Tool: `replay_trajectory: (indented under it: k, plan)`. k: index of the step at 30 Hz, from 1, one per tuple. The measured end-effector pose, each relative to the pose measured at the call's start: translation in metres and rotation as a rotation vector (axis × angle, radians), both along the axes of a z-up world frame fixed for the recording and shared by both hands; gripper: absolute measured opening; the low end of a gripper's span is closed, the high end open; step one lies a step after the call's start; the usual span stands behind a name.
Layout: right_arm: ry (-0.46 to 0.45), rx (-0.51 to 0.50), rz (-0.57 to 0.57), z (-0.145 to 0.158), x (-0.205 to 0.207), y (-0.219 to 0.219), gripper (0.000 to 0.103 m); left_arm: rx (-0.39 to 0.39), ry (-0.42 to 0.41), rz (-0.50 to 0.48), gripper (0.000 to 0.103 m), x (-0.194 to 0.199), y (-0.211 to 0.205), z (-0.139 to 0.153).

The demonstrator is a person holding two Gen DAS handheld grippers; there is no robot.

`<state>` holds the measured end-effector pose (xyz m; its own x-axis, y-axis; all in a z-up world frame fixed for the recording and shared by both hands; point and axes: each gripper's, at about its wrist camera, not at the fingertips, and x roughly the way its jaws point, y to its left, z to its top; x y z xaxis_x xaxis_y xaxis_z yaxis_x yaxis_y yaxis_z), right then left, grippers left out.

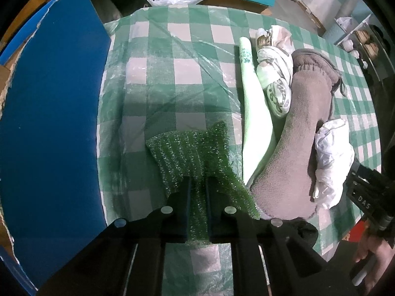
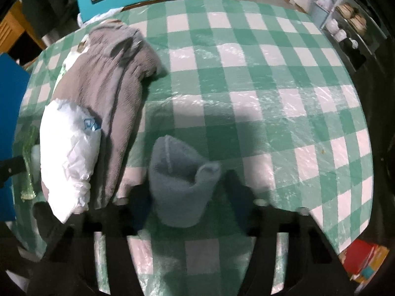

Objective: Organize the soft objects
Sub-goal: 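Close the left gripper on the green scrubber while the right gripper grasps the grey sock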

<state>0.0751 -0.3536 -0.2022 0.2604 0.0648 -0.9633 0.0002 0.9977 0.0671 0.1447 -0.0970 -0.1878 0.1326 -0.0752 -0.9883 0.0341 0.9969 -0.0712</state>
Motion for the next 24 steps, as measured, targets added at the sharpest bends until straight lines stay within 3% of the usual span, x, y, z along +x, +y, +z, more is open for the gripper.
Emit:
replay_trajectory:
  k: [4,14,16,18,20,22,24]
  plan:
    - [-0.008,-0.016,0.005,0.003,-0.001,0.001,0.028,0.008,-0.015,-0.01,0.009,-0.009,-0.002,0.005]
    - [-0.102,-0.005,-0.017,0.039,-0.006,0.001,0.025,0.01,-0.093,-0.036,0.009,0.006,-0.017,0.031]
    - [-0.117,0.001,-0.012,0.046,-0.009,0.003,0.025,0.006,-0.099,-0.034,0.009,-0.017,-0.008,0.039]
    - [-0.125,0.01,-0.01,0.052,-0.011,0.004,0.025,-0.01,-0.087,-0.018,0.009,-0.012,-0.007,0.037]
    - [-0.132,0.021,-0.007,0.057,-0.015,0.004,0.025,-0.037,-0.058,0.013,0.016,-0.014,0.007,0.033]
    - [-0.139,0.031,-0.001,0.06,-0.017,0.006,0.025,-0.062,-0.03,0.051,0.039,-0.029,0.024,0.029]
    - [-0.143,0.036,0.007,0.062,-0.019,0.007,0.025,-0.085,-0.03,0.09,0.047,-0.033,0.03,0.027]
